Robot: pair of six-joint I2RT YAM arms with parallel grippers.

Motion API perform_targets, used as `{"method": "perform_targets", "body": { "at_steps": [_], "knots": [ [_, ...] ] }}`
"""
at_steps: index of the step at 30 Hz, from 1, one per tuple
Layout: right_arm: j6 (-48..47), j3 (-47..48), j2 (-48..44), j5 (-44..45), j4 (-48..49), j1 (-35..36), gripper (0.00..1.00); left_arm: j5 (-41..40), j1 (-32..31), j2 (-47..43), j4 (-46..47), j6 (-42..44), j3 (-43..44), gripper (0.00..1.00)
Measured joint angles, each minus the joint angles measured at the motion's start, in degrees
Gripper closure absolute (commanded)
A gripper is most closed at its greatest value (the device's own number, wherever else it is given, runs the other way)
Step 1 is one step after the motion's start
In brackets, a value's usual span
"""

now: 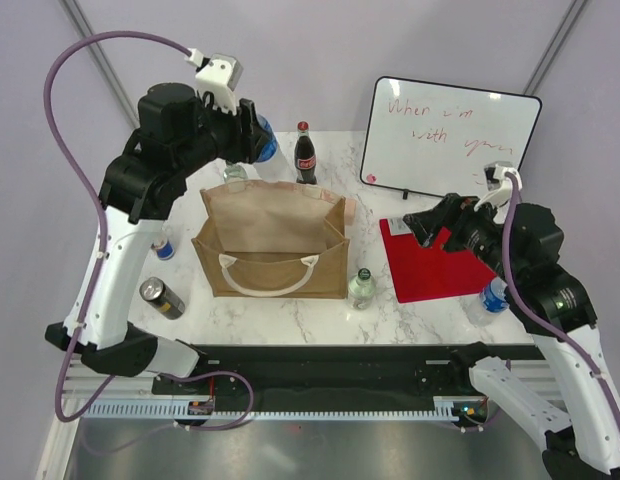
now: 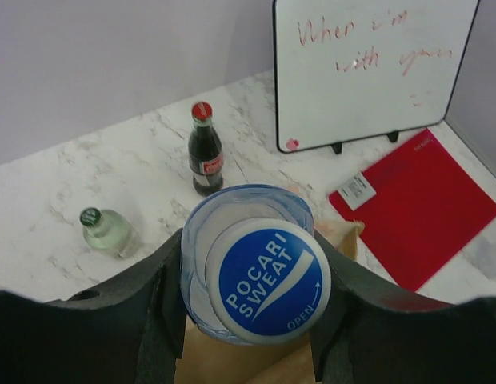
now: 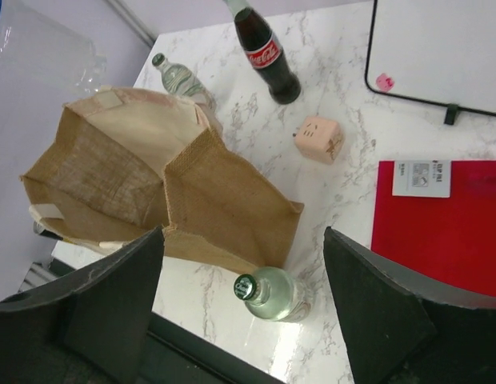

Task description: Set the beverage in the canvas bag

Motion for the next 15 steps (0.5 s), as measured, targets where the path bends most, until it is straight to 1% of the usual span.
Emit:
{"method": "perform_targets", "body": {
  "at_steps": [2,3,8,13,15],
  "knots": [
    [0.7,0.1,2.3,-2.4,0.2,0.0,0.20,1.8,-0.1,-2.0,-1.6,-1.0,-2.4,0.98],
    [0.9,0.1,3.5,-3.5,0.5,0.0,0.23,2.9,-0.2,-3.2,-2.0,-1.5,-4.2,0.98],
    [2.6,0.1,11.8,-6.4,1.8,1.6,0.29,6.9,-0.5,-6.3,-1.8,-3.6,-12.0,0.98],
    [3.7,1.6,17.9,-5.1,3.6,9.6,0.32,9.3,-1.2,-7.2,2.1,-5.5,-22.1,0.98],
    [3.6,3.0,20.0,-3.8,4.3,12.7,0.35,9.7,-1.4,-7.2,4.4,-6.2,-26.1,0.98]
  ]
}}
